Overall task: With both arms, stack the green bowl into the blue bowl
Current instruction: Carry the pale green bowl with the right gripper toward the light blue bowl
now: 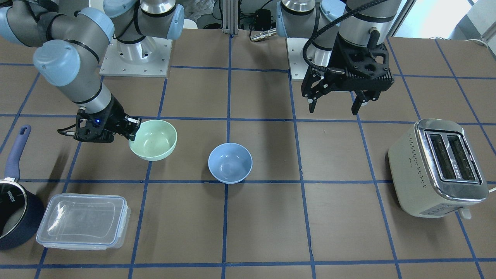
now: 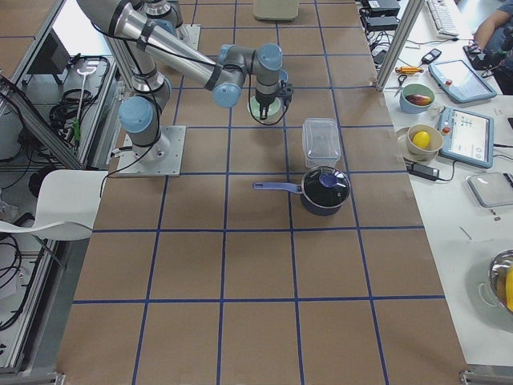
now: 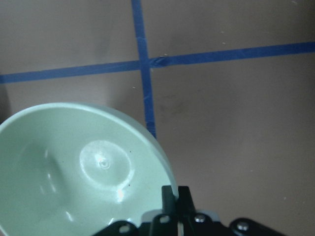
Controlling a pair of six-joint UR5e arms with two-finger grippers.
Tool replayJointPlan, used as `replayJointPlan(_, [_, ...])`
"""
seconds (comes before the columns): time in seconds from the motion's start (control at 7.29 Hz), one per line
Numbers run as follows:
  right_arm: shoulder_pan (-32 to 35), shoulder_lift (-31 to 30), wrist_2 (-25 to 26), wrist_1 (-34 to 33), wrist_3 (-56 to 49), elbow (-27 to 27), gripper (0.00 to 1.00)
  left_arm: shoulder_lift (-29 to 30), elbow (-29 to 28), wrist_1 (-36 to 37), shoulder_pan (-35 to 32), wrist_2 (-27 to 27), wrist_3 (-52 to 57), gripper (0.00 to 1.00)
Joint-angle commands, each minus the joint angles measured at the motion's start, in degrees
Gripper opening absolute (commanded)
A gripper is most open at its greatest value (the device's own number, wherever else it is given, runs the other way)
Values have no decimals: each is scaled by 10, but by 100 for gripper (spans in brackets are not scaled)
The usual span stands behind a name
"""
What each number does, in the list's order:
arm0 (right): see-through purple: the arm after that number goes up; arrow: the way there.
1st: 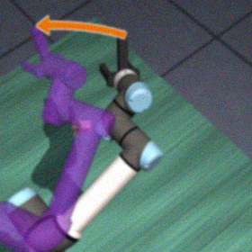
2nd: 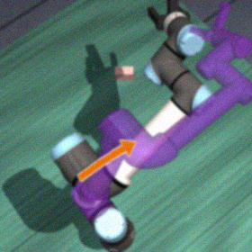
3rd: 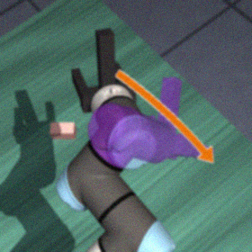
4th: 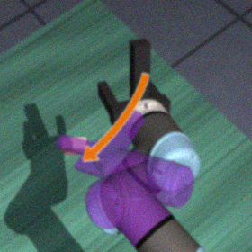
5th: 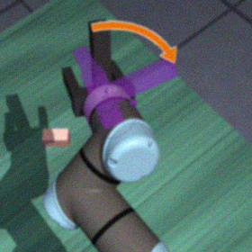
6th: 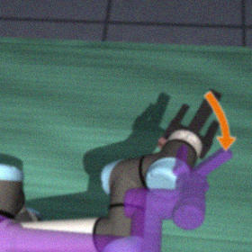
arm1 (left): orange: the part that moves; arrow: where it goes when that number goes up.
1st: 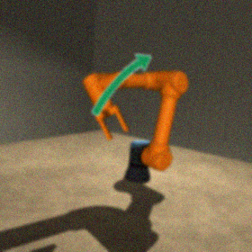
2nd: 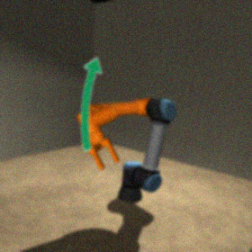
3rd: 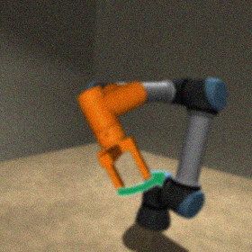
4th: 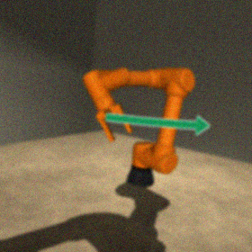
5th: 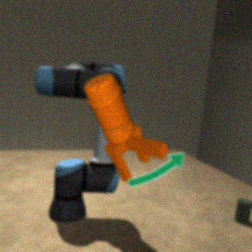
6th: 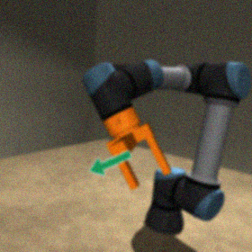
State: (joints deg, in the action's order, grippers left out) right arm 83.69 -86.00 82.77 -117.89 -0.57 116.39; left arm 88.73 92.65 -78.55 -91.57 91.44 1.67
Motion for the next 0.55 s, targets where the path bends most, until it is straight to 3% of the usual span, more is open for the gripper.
replayJointPlan(0.0, [114, 63, -3, 4, 162, -90, 0, -4, -2, -3, 31, -11, 0, 100])
replayJointPlan(0.41, [205, 142, -3, 4, 261, -171, 0, -2, 2, -2, 23, -14, -6, 100])
